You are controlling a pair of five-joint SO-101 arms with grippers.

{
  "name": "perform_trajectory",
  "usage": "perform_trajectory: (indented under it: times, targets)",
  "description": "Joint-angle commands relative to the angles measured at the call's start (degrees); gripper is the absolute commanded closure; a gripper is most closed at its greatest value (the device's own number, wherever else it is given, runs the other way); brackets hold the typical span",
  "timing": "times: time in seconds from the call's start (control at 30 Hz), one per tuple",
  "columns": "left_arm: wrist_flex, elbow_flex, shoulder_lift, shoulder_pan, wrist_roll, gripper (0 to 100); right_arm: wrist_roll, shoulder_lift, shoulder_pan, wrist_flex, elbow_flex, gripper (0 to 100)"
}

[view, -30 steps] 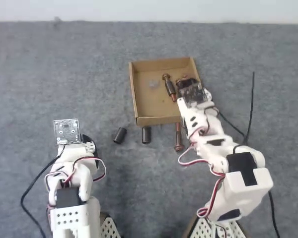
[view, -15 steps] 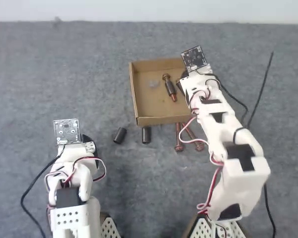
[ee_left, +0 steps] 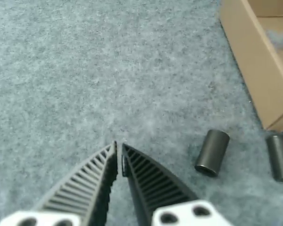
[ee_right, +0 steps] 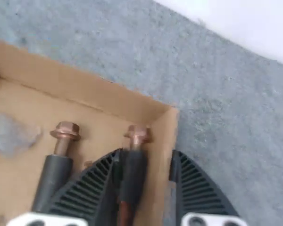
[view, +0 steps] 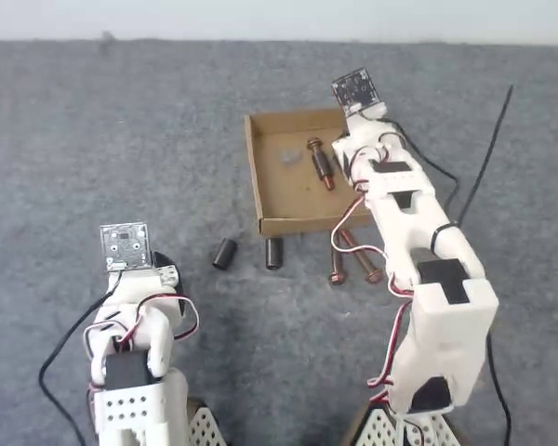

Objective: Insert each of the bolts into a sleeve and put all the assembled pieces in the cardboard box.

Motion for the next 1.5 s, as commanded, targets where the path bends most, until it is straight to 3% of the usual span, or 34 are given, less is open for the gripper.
perform_trajectory:
  times: [0.0,0.3,0.57,0.9,1.23,1.37,1.47]
  targets:
    - [-0.09,-0.57,-0.70,-0.26,-0.44,99,0.70,-3.30,-0.04,1.98,-2.99,84.4]
    - [-0.09,-0.57,-0.70,-0.26,-0.44,99,-0.88,-18.07,-5.58,21.67,-2.81,84.4]
    - [0.00,-0.57,-0.70,-0.26,-0.44,99,-19.69,-28.88,-13.93,39.87,-2.81,84.4]
    - [0.09,-0.57,-0.70,-0.26,-0.44,99,-32.62,-33.89,-22.81,57.19,-2.81,84.4]
    - [0.00,-0.57,-0.70,-0.26,-0.44,99,-33.14,-33.36,-26.95,61.67,-0.44,84.4]
    - [0.00,-0.57,-0.70,-0.26,-0.44,99,-33.14,-33.36,-29.49,57.36,3.87,84.6]
    - [-0.09,-0.57,-0.70,-0.26,-0.44,99,-33.14,-33.27,-31.34,51.21,8.35,90.9]
